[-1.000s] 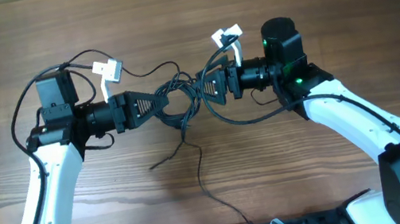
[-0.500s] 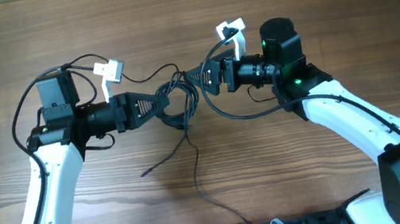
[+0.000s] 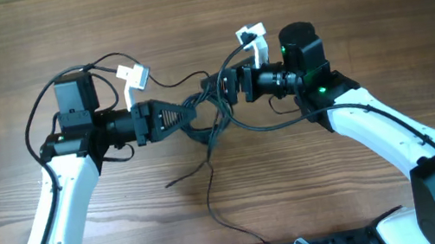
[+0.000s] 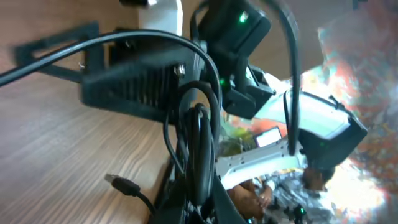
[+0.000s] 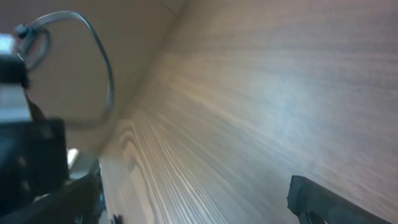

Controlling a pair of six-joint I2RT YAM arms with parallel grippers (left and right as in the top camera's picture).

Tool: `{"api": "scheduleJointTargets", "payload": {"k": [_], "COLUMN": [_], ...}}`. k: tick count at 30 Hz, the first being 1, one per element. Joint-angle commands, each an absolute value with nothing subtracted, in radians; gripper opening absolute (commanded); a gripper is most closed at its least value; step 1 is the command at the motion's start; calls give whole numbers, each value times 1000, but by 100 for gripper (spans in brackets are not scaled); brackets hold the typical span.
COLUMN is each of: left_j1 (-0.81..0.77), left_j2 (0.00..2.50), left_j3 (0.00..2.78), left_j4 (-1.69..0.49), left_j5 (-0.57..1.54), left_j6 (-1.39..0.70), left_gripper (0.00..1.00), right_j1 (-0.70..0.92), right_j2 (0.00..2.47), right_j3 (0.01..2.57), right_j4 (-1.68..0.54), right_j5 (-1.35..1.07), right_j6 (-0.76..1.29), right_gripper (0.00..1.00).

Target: Untangle cables

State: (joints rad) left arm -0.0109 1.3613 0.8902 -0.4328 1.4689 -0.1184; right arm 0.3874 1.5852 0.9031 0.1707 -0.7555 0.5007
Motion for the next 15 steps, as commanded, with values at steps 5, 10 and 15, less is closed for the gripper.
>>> {"api": "scheduleJointTargets", "payload": {"k": [5, 10, 15], "left_j1": [132, 136, 136], "left_j2": [1343, 1343, 1343], "left_j3": [902, 902, 902], "left_j4": [-425, -405, -408], "left_j5": [1504, 1543, 1577], "left_j6": [-52, -53, -56], "left_gripper": [4, 4, 4], "right_j1": [306, 314, 312], "right_j2": [1602, 1674, 1782], "right_j3": [897, 877, 877], "right_j4": [141, 145, 295], "right_j5": [-1074, -1188, -1234], "right_j6": [262, 271, 376], "right_gripper": [100, 99, 100]}}
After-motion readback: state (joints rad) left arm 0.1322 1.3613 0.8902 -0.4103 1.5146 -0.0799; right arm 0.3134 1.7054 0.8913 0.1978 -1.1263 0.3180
